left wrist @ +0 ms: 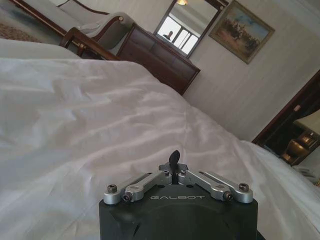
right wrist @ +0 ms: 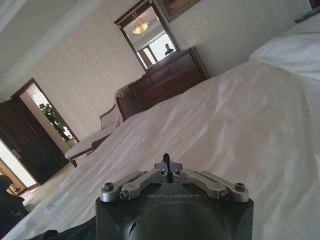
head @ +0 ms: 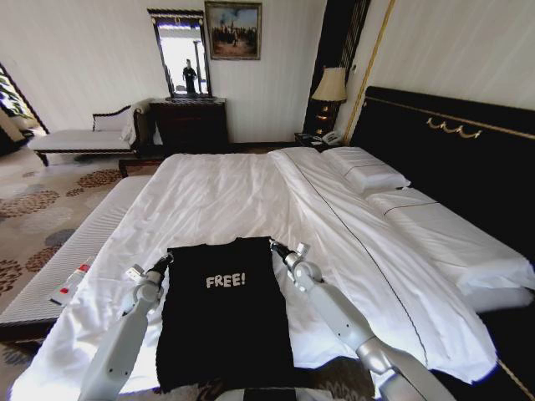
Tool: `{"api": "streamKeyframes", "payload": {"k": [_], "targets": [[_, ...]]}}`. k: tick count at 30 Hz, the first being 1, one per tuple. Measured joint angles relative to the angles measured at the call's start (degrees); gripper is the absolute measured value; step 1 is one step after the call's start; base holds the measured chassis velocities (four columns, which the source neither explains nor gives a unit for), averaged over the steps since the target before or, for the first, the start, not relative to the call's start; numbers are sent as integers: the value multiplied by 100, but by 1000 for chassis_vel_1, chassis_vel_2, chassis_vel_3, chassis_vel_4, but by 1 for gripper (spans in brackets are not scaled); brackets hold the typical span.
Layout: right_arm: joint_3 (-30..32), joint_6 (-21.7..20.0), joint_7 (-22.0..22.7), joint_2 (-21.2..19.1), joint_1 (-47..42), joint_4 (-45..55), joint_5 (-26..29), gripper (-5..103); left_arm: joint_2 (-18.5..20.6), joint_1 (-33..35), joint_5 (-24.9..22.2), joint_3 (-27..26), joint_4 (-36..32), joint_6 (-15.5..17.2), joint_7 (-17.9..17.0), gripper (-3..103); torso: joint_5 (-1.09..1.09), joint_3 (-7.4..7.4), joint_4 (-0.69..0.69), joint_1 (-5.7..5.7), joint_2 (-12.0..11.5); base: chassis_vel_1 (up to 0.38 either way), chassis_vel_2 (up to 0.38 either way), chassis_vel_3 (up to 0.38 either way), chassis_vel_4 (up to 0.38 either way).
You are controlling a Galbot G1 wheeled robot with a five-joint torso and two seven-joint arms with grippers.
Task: Fold the clothes on the bed.
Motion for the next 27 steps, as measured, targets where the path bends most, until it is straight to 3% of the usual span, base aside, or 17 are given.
{"api": "streamKeyframes", "payload": {"k": [4, 11, 27], "targets": [[-145, 262, -359, -205, 354, 226, 333, 0, 361, -39, -379, -245, -450, 5, -18, 0, 1, -1, 0, 0, 0, 0, 0, 0, 0], [-517, 538, -697, -116, 912, 8, 688, 0, 750, -358, -775, -327, -490, -21, 57, 0, 1, 0, 1, 0, 0, 0, 0, 0, 0], [-821, 768, -818, 116, 1910, -442, 1276, 0, 1465, -1655, -1443, 429, 273, -191, 542, 0, 1, 1, 0, 2, -2, 0, 0, 0, 0]]}}
